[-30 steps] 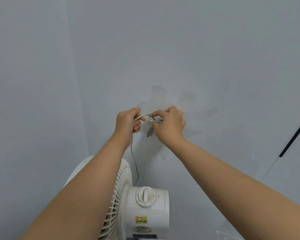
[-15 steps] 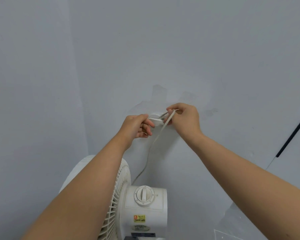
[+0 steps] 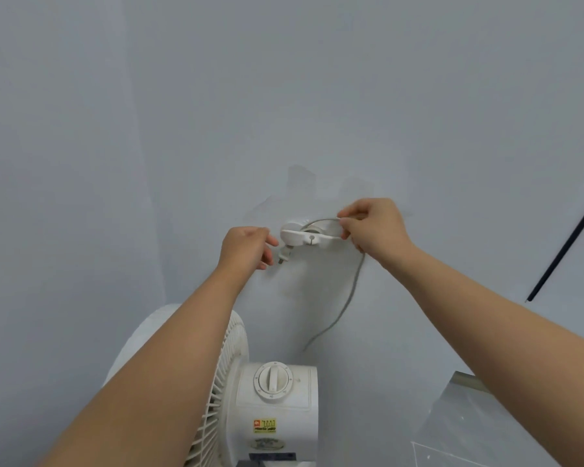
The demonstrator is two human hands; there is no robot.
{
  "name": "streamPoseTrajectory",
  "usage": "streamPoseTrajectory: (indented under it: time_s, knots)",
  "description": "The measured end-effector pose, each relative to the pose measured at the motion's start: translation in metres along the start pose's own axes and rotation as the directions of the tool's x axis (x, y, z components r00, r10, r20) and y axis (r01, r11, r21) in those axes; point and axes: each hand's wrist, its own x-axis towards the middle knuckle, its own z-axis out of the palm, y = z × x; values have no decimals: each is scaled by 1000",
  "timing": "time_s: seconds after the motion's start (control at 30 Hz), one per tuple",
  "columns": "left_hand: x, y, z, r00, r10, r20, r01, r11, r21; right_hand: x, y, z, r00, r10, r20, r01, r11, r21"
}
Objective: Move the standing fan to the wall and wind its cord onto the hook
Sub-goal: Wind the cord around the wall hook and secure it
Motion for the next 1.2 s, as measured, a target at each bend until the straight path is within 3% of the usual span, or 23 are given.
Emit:
streamPoseTrajectory:
  time_s: [0.07,0.23,0.6,0.8,1.0,1.2]
  knots:
    - [1,-3,-2,999,-5,-40,7,999,42,-1,5,-2,996,-57,-74,47,990,-136]
    - [-2,-3,4,994,-62,91,55,996,75,-9,30,4,992,-22,-124,4,989,-147]
    - [-4,-6,4,962,-75,261,38,988,147,-25,57,35,950,223,-220,-186,967,175]
    - [-6,-5,7,949,-70,308,13,983,184,-24,57,39,875,317,-366,-238,940,245]
    - [-8,-4,5,923,-102,371,40,984,173,-34,71,61,908,396,-137,-333,881,337]
    - [-7,-4,8,902,-124,413,73,988,136,-37,77,73,902,433,-4,-403,844,354]
